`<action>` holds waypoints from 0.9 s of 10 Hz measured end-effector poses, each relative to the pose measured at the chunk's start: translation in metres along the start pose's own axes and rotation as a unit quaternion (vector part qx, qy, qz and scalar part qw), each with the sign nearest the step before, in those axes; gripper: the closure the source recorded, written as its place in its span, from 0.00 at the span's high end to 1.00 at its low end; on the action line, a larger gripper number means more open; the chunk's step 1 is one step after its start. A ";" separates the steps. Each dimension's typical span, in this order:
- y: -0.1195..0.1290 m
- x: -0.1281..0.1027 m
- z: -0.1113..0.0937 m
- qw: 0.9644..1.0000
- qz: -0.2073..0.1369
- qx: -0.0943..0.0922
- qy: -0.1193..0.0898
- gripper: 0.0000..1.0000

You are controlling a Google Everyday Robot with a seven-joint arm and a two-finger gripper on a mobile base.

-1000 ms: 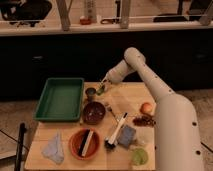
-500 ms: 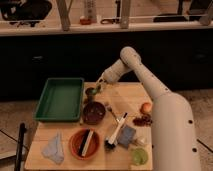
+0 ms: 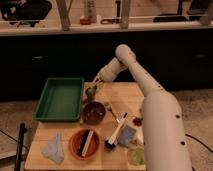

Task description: Place pepper in metal cup

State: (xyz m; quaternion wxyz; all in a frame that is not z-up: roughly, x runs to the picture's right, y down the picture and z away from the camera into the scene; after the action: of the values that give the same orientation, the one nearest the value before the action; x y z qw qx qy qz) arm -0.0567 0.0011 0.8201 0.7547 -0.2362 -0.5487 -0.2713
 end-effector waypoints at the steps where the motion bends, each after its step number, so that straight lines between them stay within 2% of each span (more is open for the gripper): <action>1: -0.001 0.000 0.002 1.000 0.006 0.000 -0.003 0.00; 5: -0.003 0.009 0.012 0.999 0.036 0.029 -0.013 0.00; 7: -0.002 0.010 0.014 0.997 0.048 0.057 -0.019 0.00; 9: -0.005 0.008 0.017 0.996 0.054 0.070 -0.028 0.00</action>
State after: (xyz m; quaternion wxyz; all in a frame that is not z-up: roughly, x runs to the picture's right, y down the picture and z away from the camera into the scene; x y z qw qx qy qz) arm -0.0694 0.0074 0.8330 0.7671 -0.2199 -0.5736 -0.1846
